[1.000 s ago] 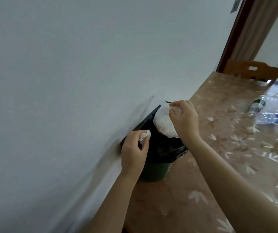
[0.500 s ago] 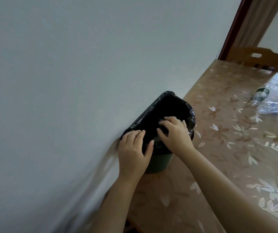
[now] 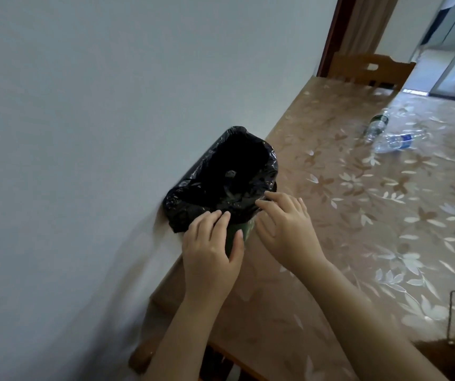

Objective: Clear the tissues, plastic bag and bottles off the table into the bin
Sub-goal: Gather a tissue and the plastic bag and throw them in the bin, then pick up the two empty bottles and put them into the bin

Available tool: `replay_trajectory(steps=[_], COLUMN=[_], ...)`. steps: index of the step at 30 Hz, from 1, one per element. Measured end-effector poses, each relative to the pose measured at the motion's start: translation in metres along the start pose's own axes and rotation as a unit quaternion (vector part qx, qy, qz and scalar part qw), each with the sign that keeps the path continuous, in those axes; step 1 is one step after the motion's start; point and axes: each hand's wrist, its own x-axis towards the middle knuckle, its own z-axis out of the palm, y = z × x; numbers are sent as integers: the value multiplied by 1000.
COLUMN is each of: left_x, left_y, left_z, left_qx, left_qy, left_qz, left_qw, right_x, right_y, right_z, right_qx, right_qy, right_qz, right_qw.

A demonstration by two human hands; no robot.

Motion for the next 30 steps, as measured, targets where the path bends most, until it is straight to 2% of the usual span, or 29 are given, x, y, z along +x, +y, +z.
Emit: replay_trajectory(steps=[10, 19, 23, 30], left_x=[-68, -135, -173, -237], left_y=[91, 218, 289, 392], left_z=[-7, -4, 3, 8], left_qx=[1, -55, -116, -173], left_qy=[-69, -113, -122, -187], left_qz=[54, 148, 186, 285], left_qw=[996, 981, 968, 924], right_x=[-128, -261, -330, -438], right_y=[42, 92, 118, 151], right_z=[-64, -152, -195, -254], right_qx=[-72, -83, -108, -159], right_qy=[25, 92, 123, 183], right_qz=[38, 142, 199, 289], right_qw=[996, 982, 966, 926])
